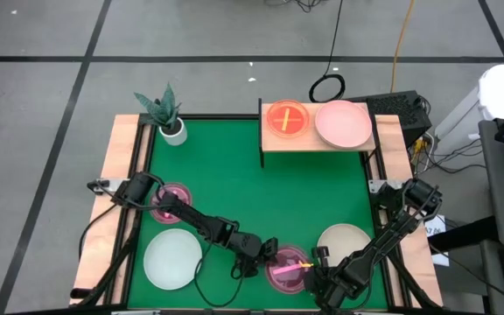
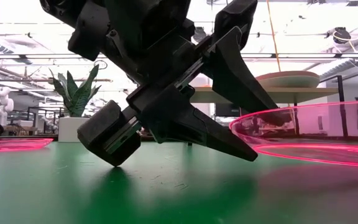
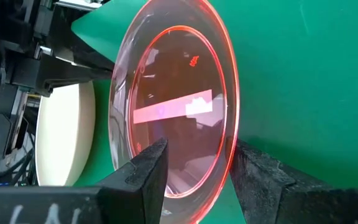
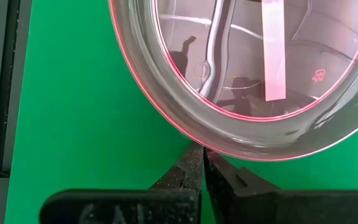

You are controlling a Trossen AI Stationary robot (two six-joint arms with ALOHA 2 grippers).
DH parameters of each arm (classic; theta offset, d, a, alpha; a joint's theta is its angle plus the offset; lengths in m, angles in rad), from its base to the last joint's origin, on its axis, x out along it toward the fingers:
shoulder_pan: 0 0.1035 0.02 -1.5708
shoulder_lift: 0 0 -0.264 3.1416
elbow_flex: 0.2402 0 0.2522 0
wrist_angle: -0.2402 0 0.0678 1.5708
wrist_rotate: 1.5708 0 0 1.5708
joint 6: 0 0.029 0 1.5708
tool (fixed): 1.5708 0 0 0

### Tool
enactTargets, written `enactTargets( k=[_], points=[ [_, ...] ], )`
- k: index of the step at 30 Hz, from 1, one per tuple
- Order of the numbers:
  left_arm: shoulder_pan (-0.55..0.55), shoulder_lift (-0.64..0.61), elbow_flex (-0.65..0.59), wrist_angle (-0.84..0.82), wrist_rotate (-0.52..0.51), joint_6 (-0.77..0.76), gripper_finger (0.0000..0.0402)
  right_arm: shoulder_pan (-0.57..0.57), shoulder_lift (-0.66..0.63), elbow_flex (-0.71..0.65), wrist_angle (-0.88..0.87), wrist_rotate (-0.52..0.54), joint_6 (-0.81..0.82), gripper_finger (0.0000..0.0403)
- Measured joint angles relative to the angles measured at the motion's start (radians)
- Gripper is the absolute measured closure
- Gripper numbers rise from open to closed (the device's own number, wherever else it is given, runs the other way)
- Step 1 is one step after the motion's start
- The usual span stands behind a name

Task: Place and stack plates onto a shelf
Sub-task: Stack the right small pink plate on top of the small orange plate on the shelf

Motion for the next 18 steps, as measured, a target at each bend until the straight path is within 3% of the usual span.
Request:
enactTargets(
  k=[9, 18],
  points=[
    [0.001, 0.000, 0.000, 0.002, 0.014, -0.013, 0.0295, 0.002, 0.000, 0.000, -0.003, -0.005, 0.011, 0.0403],
    [-0.003, 0.001, -0.001, -0.001, 0.012, -0.050, 0.0304, 0.003, 0.000, 0.001, -0.018, -0.029, 0.025, 0.0403]
  ],
)
